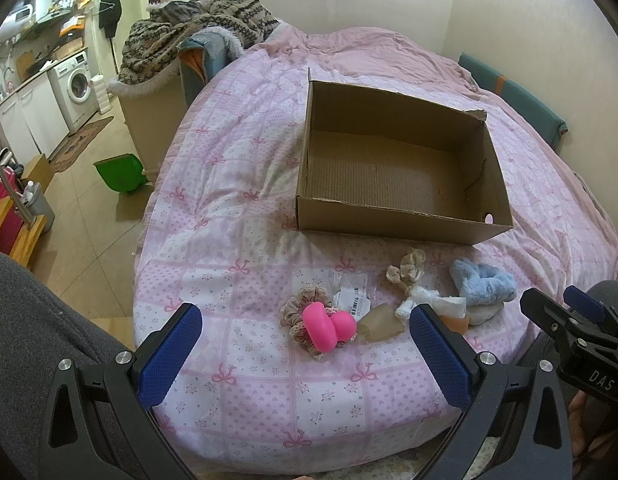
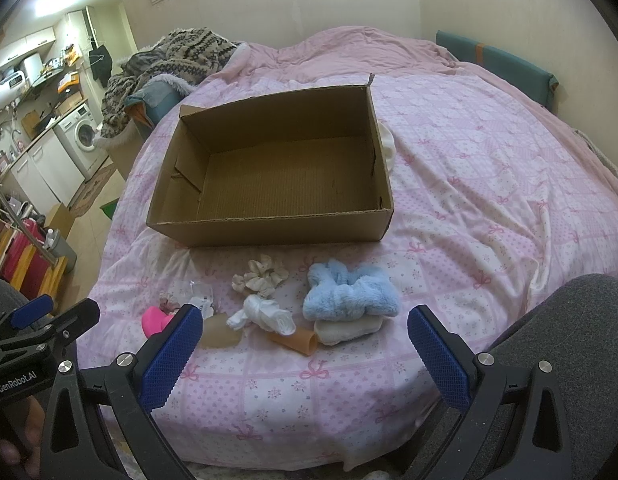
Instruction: Organize soft objects
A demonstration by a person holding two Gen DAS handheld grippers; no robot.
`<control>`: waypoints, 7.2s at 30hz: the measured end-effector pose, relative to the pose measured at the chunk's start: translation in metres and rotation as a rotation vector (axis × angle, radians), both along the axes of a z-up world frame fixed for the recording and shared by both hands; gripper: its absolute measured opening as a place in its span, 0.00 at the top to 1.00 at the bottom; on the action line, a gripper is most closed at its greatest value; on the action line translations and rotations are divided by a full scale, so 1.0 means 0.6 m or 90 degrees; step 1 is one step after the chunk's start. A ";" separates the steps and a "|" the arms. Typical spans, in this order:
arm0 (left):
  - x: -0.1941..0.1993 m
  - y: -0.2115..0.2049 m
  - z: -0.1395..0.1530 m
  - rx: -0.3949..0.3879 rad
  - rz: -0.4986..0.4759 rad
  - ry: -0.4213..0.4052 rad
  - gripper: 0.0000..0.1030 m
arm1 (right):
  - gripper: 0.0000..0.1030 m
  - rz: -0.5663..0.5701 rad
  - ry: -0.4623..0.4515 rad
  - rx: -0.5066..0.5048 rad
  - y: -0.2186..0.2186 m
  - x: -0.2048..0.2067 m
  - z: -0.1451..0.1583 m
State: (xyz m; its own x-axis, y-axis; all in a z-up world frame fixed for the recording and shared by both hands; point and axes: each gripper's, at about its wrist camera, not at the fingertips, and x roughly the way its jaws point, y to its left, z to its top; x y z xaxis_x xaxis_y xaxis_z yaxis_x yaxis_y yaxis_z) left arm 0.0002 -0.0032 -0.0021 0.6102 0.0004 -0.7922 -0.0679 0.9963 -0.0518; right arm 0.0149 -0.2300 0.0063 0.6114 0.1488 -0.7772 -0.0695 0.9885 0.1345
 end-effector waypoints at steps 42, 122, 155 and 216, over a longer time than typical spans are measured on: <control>-0.001 0.003 -0.002 0.001 0.002 0.005 0.00 | 0.00 -0.001 0.001 0.001 0.000 0.000 0.000; 0.138 0.064 -0.073 -0.007 0.059 0.182 0.00 | 0.74 0.074 0.128 0.178 -0.055 0.120 0.015; 0.134 -0.001 -0.132 -0.072 0.023 0.326 0.81 | 0.73 0.078 0.143 0.249 -0.050 0.119 -0.038; 0.401 -0.096 -0.089 0.112 0.022 0.146 0.81 | 0.70 0.090 0.194 0.147 0.014 0.351 -0.095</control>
State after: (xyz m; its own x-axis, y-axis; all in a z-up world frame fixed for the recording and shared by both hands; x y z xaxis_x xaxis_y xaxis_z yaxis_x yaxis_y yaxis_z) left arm 0.2408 -0.0606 -0.0554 0.4122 0.1675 -0.8956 -0.0922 0.9856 0.1419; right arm 0.2253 -0.2217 -0.0510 0.3187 0.4068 -0.8561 -0.1246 0.9134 0.3876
